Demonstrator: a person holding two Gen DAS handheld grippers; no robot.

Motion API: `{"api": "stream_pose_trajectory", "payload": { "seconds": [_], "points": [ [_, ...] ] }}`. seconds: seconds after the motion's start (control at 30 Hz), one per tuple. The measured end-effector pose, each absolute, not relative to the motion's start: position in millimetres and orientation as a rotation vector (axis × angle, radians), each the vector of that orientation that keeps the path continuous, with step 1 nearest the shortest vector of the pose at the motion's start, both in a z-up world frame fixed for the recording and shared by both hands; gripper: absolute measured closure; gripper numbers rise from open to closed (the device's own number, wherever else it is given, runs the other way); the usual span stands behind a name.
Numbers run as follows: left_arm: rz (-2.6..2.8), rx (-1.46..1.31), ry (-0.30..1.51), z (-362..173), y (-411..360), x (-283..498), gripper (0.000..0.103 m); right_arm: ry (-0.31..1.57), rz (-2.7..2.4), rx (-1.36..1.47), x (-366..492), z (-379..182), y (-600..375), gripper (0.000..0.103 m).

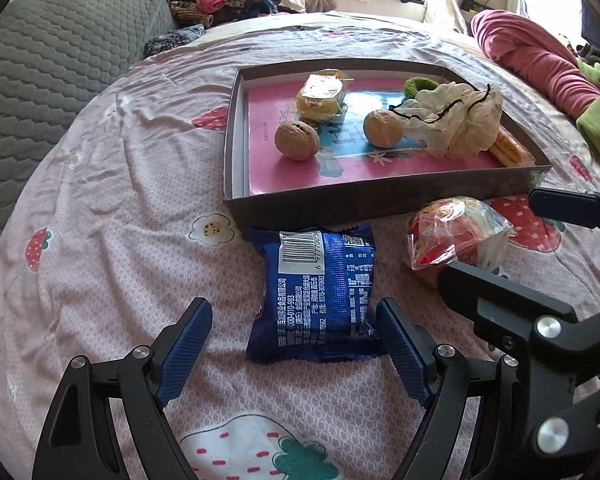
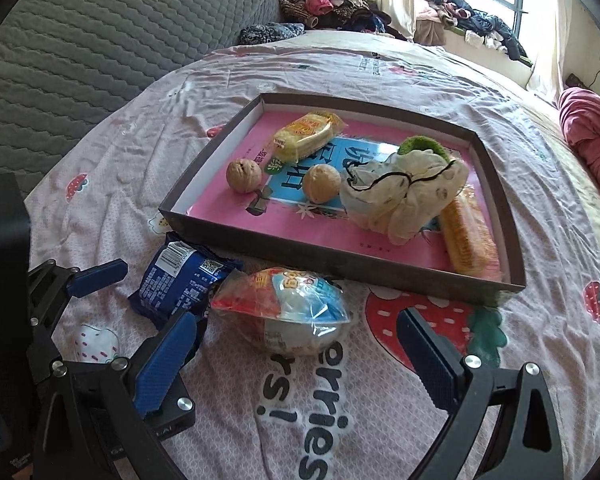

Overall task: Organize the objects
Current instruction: 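Lower both tools onto the blue snack packet and the wrapped egg candy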

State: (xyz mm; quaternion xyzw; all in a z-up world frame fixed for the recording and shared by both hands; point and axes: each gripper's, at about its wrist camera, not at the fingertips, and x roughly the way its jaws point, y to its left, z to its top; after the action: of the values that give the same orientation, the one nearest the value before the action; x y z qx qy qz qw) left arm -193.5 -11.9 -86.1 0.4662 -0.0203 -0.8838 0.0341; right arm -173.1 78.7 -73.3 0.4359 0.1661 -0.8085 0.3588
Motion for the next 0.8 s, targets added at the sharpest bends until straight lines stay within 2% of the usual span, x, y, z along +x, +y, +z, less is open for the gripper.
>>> {"api": "stream_pose_trajectory", "payload": {
  "seconds": [0.6,0.8],
  "points": [
    [-2.732,1.430,-0.024,-96.3,-17.9,-207.4,0.018,0.357,-2.052,1.197,-189.9,-95.5,67.3,0.002],
    [-2.743,1.423,0.000,-97.6,-20.7,-210.2,0.018,0.326,-2.023,1.193,-191.8,-98.6,64.4,0.024]
  ]
}}
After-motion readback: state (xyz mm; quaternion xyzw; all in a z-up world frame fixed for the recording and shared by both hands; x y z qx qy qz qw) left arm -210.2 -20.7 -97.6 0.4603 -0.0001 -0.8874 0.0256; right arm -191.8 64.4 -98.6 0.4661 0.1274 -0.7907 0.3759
